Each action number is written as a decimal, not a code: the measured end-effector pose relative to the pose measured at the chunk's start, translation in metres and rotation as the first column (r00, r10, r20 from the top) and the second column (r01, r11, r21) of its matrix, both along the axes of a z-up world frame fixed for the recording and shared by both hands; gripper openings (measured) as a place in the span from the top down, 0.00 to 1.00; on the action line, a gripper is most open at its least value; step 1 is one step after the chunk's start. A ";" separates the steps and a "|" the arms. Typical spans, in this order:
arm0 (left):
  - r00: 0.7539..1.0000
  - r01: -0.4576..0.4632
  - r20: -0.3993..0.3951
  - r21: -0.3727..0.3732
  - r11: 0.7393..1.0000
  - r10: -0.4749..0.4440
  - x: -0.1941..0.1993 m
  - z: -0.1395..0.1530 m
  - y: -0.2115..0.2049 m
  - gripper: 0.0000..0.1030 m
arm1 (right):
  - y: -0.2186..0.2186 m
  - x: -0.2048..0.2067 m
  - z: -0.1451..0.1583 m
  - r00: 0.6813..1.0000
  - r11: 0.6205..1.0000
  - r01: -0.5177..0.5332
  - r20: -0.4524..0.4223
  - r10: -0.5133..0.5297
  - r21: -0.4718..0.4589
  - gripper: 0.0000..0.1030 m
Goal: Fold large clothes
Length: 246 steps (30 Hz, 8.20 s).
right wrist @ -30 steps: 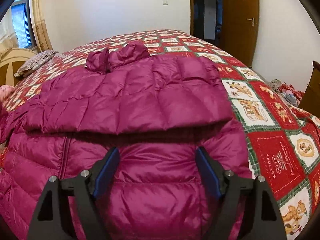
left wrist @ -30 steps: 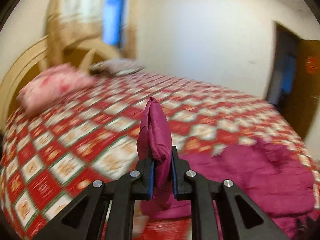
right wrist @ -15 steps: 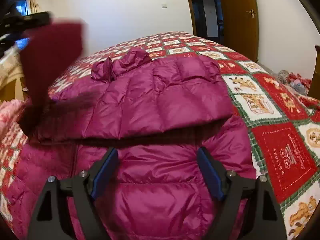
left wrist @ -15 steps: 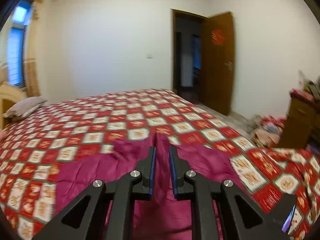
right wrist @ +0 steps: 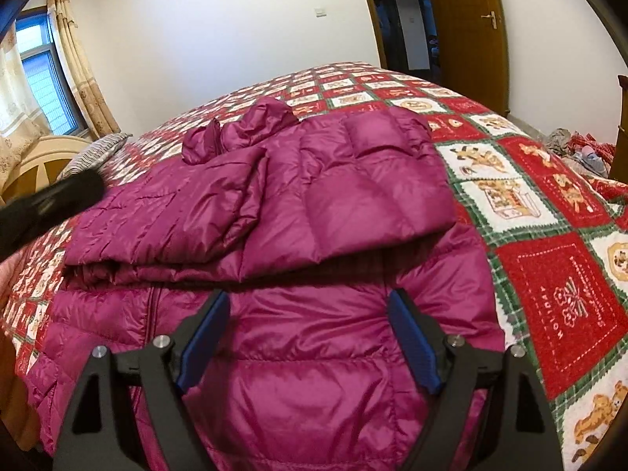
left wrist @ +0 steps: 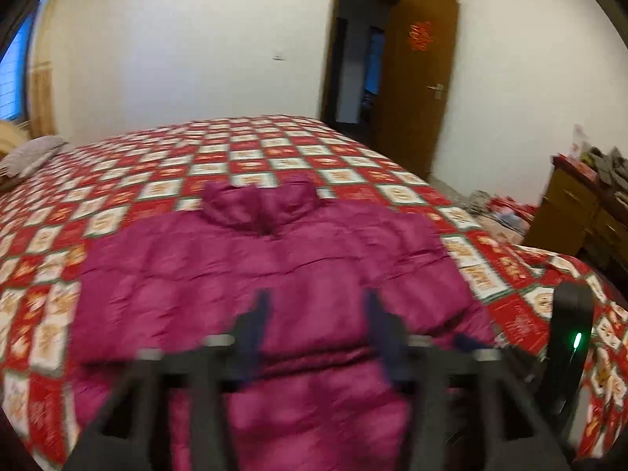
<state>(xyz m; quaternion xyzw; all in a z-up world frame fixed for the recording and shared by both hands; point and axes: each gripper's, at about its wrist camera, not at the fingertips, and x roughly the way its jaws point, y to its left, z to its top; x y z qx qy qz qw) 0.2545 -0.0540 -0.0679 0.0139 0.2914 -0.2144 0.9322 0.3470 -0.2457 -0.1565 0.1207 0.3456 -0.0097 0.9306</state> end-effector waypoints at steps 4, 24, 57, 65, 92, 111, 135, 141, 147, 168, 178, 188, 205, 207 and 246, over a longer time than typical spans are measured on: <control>0.994 -0.106 0.017 -0.010 0.994 0.107 -0.004 0.003 0.054 0.23 | -0.002 -0.007 0.017 1.000 0.999 -0.025 0.002 0.025 0.032 0.23; 0.898 -0.440 -0.003 0.011 0.898 0.440 0.093 0.021 0.148 0.23 | 0.061 0.083 0.023 0.974 0.957 -0.203 -0.145 0.176 -0.205 0.77; 0.857 -0.464 -0.164 0.168 0.870 0.488 0.133 -0.081 0.116 0.16 | 0.051 0.114 0.005 0.974 0.960 -0.204 -0.141 0.178 -0.193 0.80; 0.897 -0.429 -0.079 0.080 0.900 0.435 0.102 -0.050 0.110 0.16 | 0.035 0.128 0.042 0.979 0.985 -0.158 -0.143 0.147 -0.068 0.67; 0.891 -0.423 -0.094 0.187 0.887 0.445 0.108 -0.077 0.070 0.12 | -0.003 0.286 0.039 0.897 0.989 0.075 -0.441 -0.010 0.129 0.69; 0.911 -0.383 -0.115 0.126 0.915 0.397 0.102 -0.061 0.079 0.12 | -0.026 0.182 0.006 0.985 0.999 0.039 -0.167 -0.044 -0.029 0.91; 0.936 -0.226 -0.222 0.221 0.949 0.274 0.228 -0.035 0.002 0.82 | -0.021 0.171 0.002 0.997 0.998 0.039 -0.067 -0.042 -0.050 0.89; 0.903 -0.281 -0.303 0.123 0.952 0.306 0.202 -0.053 0.043 0.82 | -0.020 0.172 0.002 0.997 0.998 0.039 -0.069 -0.042 -0.051 0.89; 0.899 -0.354 -0.289 -0.043 0.934 0.328 0.181 -0.086 0.064 0.82 | -0.022 0.174 0.000 0.997 0.998 0.038 -0.072 -0.042 -0.054 0.89; 0.904 -0.373 -0.264 -0.099 0.922 0.337 0.174 -0.088 0.069 0.81 | -0.004 0.260 0.060 0.985 0.995 0.092 -0.150 -0.083 0.050 0.58; 0.911 -0.319 -0.310 -0.114 0.941 0.272 0.175 -0.081 0.076 0.79 | 0.027 0.217 0.007 0.986 0.992 -0.097 -0.145 0.084 -0.084 0.59; 0.951 -0.296 -0.111 -0.070 0.952 0.288 0.189 0.020 0.064 0.43 | 0.023 0.215 0.007 0.989 0.992 -0.113 -0.106 0.106 -0.059 0.58; 0.899 -0.351 -0.235 0.117 0.929 0.370 0.232 -0.087 0.047 0.35 | 0.015 0.201 0.015 0.996 0.997 -0.080 -0.029 0.079 -0.021 0.56; 0.899 -0.351 -0.237 0.107 0.930 0.367 0.233 -0.088 0.049 0.35 | 0.005 0.188 0.023 0.999 1.000 -0.027 0.028 0.027 -0.003 0.56; 0.992 -0.058 -0.109 0.079 0.995 0.066 0.028 0.002 0.077 0.32 | -0.015 0.014 0.106 0.993 0.997 -0.002 0.117 0.011 -0.076 0.38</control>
